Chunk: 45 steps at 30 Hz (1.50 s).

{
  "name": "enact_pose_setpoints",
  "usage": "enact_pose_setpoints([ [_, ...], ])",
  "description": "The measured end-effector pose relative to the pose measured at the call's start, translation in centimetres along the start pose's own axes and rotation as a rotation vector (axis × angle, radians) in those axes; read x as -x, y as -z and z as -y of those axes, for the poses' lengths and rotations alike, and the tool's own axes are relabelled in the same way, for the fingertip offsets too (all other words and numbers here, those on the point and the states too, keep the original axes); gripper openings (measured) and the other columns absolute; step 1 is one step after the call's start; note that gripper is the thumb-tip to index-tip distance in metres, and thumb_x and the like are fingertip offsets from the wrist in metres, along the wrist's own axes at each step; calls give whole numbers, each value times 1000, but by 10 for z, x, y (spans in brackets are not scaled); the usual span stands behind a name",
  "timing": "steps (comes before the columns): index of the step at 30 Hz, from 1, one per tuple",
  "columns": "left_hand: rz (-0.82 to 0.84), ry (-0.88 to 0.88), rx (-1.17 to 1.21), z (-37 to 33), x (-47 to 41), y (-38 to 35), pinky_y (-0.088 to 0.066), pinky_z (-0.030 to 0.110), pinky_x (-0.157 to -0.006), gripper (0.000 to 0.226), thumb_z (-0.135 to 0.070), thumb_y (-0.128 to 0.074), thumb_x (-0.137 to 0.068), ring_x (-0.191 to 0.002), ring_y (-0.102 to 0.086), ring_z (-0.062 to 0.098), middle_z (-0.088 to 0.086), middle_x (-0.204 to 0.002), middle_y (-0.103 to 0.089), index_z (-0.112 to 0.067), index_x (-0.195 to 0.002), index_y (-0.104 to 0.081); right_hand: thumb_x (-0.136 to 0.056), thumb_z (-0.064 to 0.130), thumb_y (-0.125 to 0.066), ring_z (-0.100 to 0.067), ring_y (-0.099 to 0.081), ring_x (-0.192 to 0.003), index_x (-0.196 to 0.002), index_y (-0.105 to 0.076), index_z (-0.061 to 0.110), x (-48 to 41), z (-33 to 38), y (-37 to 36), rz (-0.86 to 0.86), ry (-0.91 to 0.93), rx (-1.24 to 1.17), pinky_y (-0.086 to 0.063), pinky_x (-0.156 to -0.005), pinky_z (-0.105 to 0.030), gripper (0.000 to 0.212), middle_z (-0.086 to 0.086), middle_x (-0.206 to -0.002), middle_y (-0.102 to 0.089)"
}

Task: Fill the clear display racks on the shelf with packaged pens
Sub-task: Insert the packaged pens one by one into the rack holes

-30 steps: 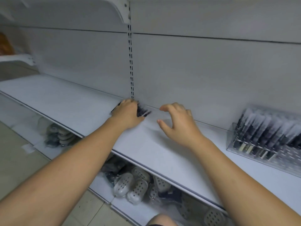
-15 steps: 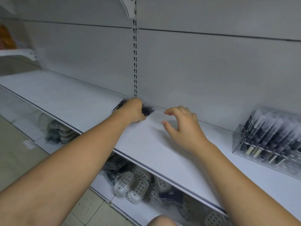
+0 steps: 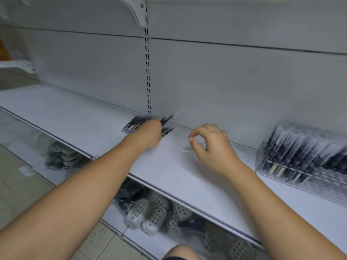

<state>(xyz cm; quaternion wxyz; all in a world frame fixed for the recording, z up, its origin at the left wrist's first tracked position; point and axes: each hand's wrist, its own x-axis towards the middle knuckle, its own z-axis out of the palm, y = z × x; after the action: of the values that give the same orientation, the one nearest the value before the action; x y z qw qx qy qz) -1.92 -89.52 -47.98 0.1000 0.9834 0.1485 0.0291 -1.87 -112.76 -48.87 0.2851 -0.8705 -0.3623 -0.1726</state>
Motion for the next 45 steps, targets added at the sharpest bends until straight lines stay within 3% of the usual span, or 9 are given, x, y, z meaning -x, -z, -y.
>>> enact_pose_setpoints([
  [3, -122, -64, 214, -2, 16, 3, -36, 33, -72, 21, -18, -42, -111, -91, -58, 30, 11, -99, -60, -2, -119, -53, -100, 28, -59, -11, -56, -103, -98, -68, 30, 10, -4, 13, -33, -10, -56, -37, -92, -34, 9, 14, -99, -62],
  [7, -145, -241, 687, -26, 52, -1, -42, 31, -53, 20, -21, -43, -111, -62, -58, 20, -3, -78, -63, -19, -98, -58, -99, 24, -61, -3, -64, -84, -92, -69, 26, 29, -7, 38, -29, -162, -262, -42, -69, -12, 12, 13, -86, -71],
  [9, -97, -289, 876, -47, 72, -3, -35, 24, -44, 22, -22, -43, -111, -47, -45, 7, -15, -66, -59, -25, -101, -62, -100, 23, -63, -9, -68, -75, -90, -70, 24, 40, -5, 52, -77, -248, -394, -48, -66, -20, 12, 5, -83, -74],
  [13, 69, -356, 1118, -98, 118, -2, -29, 19, -41, 25, -23, -41, -113, -45, -34, 7, -5, -69, -49, -20, -118, -65, -100, 19, -67, -19, -72, -67, -97, -72, 17, 64, -2, 86, -202, -352, -625, -49, -59, -17, 6, -11, -87, -75],
  [17, 132, -480, 1149, -149, 150, 0, -32, 16, -46, 27, -23, -39, -114, -50, -37, 4, 5, -75, -45, -22, -125, -64, -98, 20, -69, -17, -72, -67, -103, -73, 12, 91, -11, 120, -264, -372, -692, -49, -58, -19, 10, -5, -89, -78],
  [23, 199, -602, 1150, -217, 173, -12, -33, 14, -48, 29, -22, -38, -114, -51, -39, 1, 0, -73, -45, -19, -134, -58, -97, 9, -70, -14, -72, -73, -95, -73, 7, 133, -36, 159, -408, -368, -665, -52, -64, -19, 5, -5, -85, -77],
  [32, 210, -548, 1200, -269, 155, -60, -32, 24, -49, 23, -26, -42, -112, -54, -38, 10, -5, -72, -51, -24, -113, -66, -104, 10, -57, -19, -76, -76, -95, -63, 14, 167, -97, 198, -756, -479, -592, -57, -67, -29, 11, 0, -79, -75],
  [39, 171, -533, 1241, -275, 135, -81, -32, 26, -50, 23, -23, -44, -112, -54, -38, 10, 1, -73, -50, -23, -111, -67, -98, 11, -63, -25, -72, -84, -90, -57, 26, 157, -143, 188, -681, -474, -359, -57, -73, -32, 18, -5, -86, -69],
  [45, 139, -585, 1267, -273, 122, -92, -30, 27, -49, 23, -23, -43, -113, -52, -36, 9, 2, -71, -48, -23, -110, -66, -97, 7, -64, -2, -60, -72, -98, -58, 13, 148, -158, 174, -644, -422, -284, -47, -67, -15, 9, 5, -81, -62],
])
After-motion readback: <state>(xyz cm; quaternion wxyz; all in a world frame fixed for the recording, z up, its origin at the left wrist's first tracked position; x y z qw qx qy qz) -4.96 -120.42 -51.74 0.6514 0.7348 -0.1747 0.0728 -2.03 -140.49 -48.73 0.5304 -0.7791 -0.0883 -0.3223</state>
